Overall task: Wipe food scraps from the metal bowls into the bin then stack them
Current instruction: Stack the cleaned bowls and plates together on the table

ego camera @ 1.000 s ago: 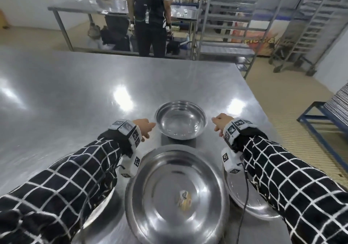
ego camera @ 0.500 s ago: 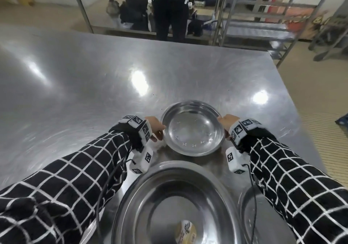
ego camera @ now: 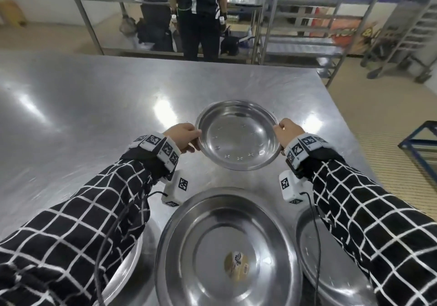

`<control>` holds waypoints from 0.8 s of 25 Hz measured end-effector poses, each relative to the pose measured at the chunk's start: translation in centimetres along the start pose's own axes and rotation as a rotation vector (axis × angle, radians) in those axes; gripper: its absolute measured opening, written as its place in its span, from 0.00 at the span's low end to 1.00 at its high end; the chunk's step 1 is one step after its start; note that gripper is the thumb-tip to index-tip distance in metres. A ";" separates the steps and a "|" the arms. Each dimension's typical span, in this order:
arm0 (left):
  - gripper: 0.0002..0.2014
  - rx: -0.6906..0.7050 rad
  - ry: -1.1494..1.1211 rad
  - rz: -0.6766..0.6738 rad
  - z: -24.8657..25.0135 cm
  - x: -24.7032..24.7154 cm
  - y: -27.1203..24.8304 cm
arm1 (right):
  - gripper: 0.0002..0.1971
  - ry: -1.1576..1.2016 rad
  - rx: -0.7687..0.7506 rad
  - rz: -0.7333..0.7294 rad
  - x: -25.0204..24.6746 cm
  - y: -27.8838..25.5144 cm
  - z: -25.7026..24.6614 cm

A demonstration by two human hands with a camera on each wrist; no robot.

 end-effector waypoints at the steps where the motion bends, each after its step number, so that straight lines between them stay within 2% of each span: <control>1: 0.09 0.027 0.008 0.003 0.4 -0.1 -1.2 | 0.07 0.007 -0.003 0.022 -0.3 -1.4 -0.1; 6: 0.11 0.119 0.127 -0.003 0.0 1.3 -7.7 | 0.09 0.004 0.002 0.078 0.2 -8.6 0.3; 12: 0.15 0.119 0.360 -0.075 -5.1 5.2 -15.4 | 0.08 -0.040 0.042 0.108 4.7 -17.7 2.9; 16: 0.19 0.117 0.543 -0.047 -8.6 7.6 -18.4 | 0.08 -0.048 0.126 0.135 8.2 -22.1 4.3; 20: 0.21 0.076 0.733 -0.027 -11.2 9.4 -19.7 | 0.11 -0.121 0.076 0.200 11.5 -24.6 4.9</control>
Point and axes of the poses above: each hand's wrist, its own y-axis towards the middle knuckle, its own x-axis out of the palm, z = x × y, the point moved 4 cm from there along y, towards the middle knuckle, and after that the axes turned 13 degrees about -z, right-handed, at the moved point
